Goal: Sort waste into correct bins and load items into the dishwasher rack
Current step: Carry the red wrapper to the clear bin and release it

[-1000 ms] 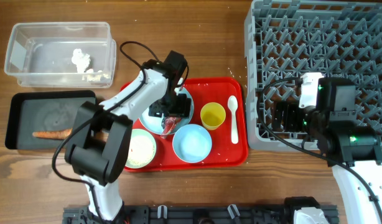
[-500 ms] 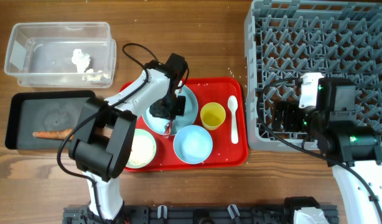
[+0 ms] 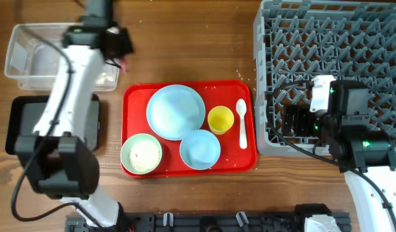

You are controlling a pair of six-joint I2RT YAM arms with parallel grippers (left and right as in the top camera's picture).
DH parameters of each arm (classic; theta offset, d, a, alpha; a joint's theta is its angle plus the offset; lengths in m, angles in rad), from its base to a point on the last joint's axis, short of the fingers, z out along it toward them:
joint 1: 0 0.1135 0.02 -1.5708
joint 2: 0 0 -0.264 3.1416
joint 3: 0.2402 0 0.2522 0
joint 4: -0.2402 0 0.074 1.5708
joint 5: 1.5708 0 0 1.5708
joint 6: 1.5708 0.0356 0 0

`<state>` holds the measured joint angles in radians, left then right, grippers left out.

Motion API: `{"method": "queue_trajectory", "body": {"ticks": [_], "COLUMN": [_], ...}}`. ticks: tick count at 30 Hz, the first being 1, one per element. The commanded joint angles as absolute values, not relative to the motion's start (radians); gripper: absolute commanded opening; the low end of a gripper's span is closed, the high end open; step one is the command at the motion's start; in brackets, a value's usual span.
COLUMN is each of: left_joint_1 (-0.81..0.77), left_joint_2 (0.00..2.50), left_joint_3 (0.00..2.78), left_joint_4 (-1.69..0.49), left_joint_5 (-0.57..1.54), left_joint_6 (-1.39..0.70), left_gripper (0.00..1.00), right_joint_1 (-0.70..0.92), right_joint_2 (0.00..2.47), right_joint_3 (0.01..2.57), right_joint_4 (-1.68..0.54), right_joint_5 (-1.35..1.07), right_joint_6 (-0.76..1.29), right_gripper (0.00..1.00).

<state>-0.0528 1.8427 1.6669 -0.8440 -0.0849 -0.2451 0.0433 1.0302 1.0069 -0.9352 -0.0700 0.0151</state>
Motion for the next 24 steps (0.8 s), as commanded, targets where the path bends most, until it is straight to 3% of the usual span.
{"method": "queue_trajectory", "body": {"ticks": [1, 3, 4, 6, 8, 10, 15, 19, 24], "left_joint_1": [0.079, 0.121, 0.141, 0.155, 0.162, 0.162, 0.159, 0.135, -0.038], "left_joint_2": [1.869, 1.893, 1.912, 1.94, 1.96, 1.957, 1.913, 1.879, 1.857], "left_joint_3": [1.669, 1.669, 1.669, 1.669, 1.669, 1.67, 1.67, 1.67, 1.67], "left_joint_4": [-0.725, -0.669, -0.64, -0.611, -0.598, -0.582, -0.595, -0.692, -0.944], "left_joint_5": [-0.103, -0.102, -0.102, -0.103, -0.103, -0.103, -0.095, 0.075, 0.263], "left_joint_6": [-0.313, -0.338, -0.349, -0.348, -0.348, -0.348, -0.345, -0.345, -0.345], "left_gripper": [0.04, 0.04, 0.14, 0.21, 0.51, 0.64, 0.7, 0.66, 0.69], "right_joint_1": [0.048, 0.048, 0.048, 0.048, 0.048, 0.048, 0.048, 0.048, 0.048], "right_joint_2": [1.031, 1.031, 1.031, 1.031, 1.031, 1.031, 1.031, 1.031, 1.031], "right_joint_3": [1.028, 1.028, 1.028, 1.028, 1.028, 1.028, 1.028, 1.028, 1.028], "right_joint_4": [-0.933, -0.933, -0.933, -0.932, -0.932, -0.932, -0.932, -0.928, -0.933], "right_joint_5": [-0.079, -0.079, -0.079, -0.078, -0.078, -0.078, -0.078, -0.078, -0.079], "right_joint_6": [0.029, 0.029, 0.029, 0.029, 0.029, 0.028, 0.028, 0.029, 0.03], "right_gripper": [1.0, 1.0, 1.0, 1.0, 1.0, 1.0, 1.0, 1.0, 1.0]}}
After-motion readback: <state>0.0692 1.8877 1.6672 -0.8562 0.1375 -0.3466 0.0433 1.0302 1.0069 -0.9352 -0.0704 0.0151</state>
